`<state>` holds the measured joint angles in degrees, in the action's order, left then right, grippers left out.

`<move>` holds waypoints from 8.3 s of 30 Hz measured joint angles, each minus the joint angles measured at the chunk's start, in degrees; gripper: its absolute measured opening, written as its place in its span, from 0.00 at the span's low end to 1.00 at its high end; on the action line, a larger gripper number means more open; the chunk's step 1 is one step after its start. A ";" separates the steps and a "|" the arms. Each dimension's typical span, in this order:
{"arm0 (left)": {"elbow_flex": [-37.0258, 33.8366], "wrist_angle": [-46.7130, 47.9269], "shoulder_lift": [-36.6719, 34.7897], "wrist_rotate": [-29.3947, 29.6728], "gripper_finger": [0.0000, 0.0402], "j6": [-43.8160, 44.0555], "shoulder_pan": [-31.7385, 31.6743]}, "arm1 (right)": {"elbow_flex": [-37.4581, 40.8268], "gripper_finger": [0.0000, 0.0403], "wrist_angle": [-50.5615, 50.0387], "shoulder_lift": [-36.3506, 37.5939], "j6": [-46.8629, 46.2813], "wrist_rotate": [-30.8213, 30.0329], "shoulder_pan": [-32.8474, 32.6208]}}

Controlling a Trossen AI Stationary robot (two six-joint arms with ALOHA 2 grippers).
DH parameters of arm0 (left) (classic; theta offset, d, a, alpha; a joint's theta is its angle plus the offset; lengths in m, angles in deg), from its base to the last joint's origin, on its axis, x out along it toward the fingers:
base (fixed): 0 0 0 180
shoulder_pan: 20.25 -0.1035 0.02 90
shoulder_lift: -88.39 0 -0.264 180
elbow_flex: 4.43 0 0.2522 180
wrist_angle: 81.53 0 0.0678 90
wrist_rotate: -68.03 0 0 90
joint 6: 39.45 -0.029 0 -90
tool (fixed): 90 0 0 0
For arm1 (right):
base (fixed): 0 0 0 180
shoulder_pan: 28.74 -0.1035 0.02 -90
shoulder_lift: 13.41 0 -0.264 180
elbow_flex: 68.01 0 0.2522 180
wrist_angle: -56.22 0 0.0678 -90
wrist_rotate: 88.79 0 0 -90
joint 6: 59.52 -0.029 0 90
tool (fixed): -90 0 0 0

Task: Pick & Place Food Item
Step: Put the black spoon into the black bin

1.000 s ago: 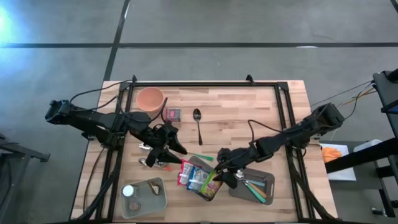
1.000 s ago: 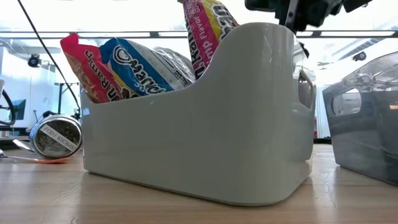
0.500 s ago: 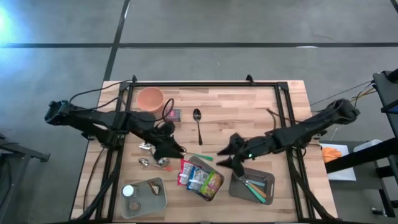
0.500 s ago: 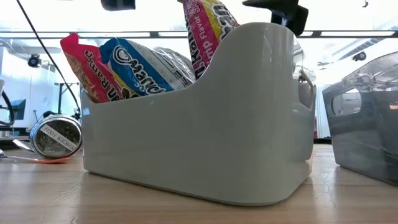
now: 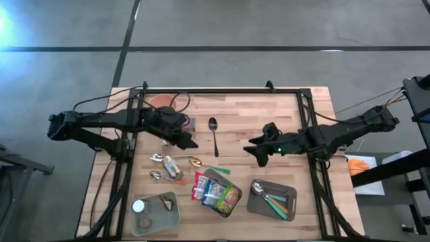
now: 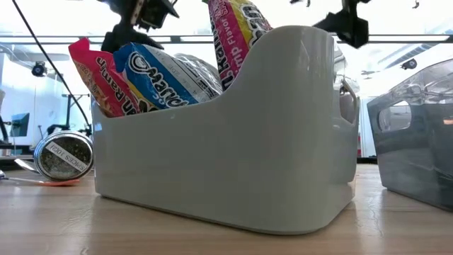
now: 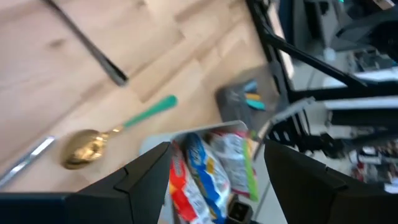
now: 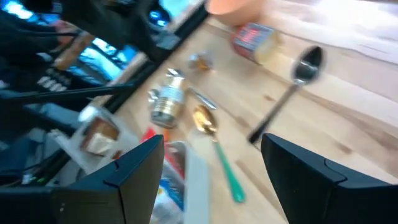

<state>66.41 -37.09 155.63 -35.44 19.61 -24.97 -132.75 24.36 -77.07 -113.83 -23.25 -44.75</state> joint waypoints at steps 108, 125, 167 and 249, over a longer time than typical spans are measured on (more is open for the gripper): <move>8.98 38.62 -14.56 6.36 0.39 -33.57 -7.11 | -66.05 0.02 -45.56 -74.98 7.82 24.45 27.17; 8.96 38.60 -14.56 6.38 0.39 -33.57 -7.11 | -77.62 0.02 -58.83 -75.04 19.48 24.52 24.42; 8.96 26.93 -12.46 6.45 0.39 -27.63 -7.11 | -25.60 0.02 -38.37 -13.46 -0.88 22.66 -2.87; 8.85 15.53 -5.97 6.61 0.39 -32.13 -7.12 | 18.64 0.02 1.10 -8.86 -24.15 14.44 -29.10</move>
<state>75.27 -21.56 149.67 -28.83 -12.51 -32.10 -114.11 25.46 -85.92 -137.98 -8.81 -73.85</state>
